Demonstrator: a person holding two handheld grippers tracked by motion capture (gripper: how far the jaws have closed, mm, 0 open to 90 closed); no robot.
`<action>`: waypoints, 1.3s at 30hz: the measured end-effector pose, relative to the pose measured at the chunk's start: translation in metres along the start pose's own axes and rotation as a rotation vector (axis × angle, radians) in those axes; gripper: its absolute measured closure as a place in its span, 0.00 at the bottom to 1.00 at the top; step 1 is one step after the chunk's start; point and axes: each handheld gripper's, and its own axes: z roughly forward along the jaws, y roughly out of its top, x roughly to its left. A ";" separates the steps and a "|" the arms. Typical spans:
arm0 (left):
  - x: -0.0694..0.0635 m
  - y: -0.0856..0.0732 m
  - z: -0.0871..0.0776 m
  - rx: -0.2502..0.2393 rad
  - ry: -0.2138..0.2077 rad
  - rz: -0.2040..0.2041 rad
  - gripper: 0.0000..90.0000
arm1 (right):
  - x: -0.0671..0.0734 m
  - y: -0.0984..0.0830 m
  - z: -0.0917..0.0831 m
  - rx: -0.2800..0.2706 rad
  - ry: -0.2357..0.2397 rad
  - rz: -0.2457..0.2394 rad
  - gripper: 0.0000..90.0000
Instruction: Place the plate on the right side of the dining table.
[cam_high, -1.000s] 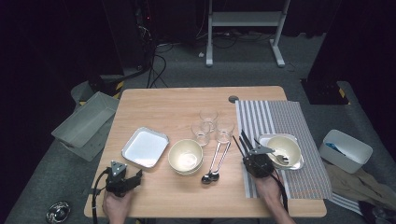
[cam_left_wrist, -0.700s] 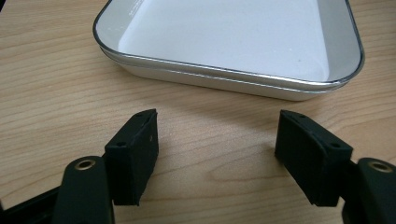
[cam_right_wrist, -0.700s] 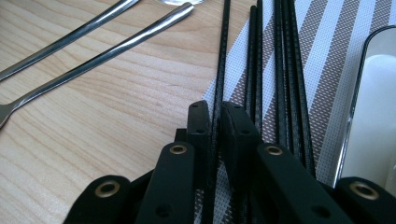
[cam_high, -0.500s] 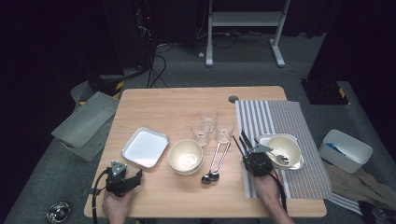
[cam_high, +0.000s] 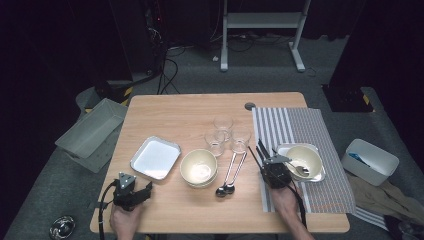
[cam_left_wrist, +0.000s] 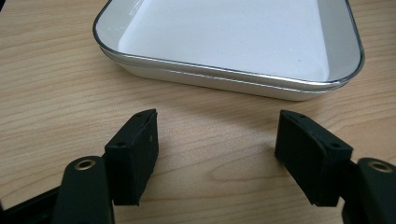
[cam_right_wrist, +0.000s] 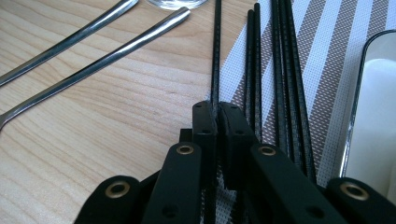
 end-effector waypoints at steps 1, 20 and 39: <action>0.000 0.000 0.000 0.000 0.000 0.000 0.34 | 0.001 0.000 0.000 0.001 -0.002 0.002 0.96; 0.000 0.000 0.000 0.000 -0.001 0.000 0.34 | -0.004 -0.001 -0.015 -0.025 0.008 -0.018 0.96; 0.000 0.000 0.000 0.000 0.000 0.000 0.34 | -0.007 -0.004 -0.034 -0.065 0.026 -0.038 0.96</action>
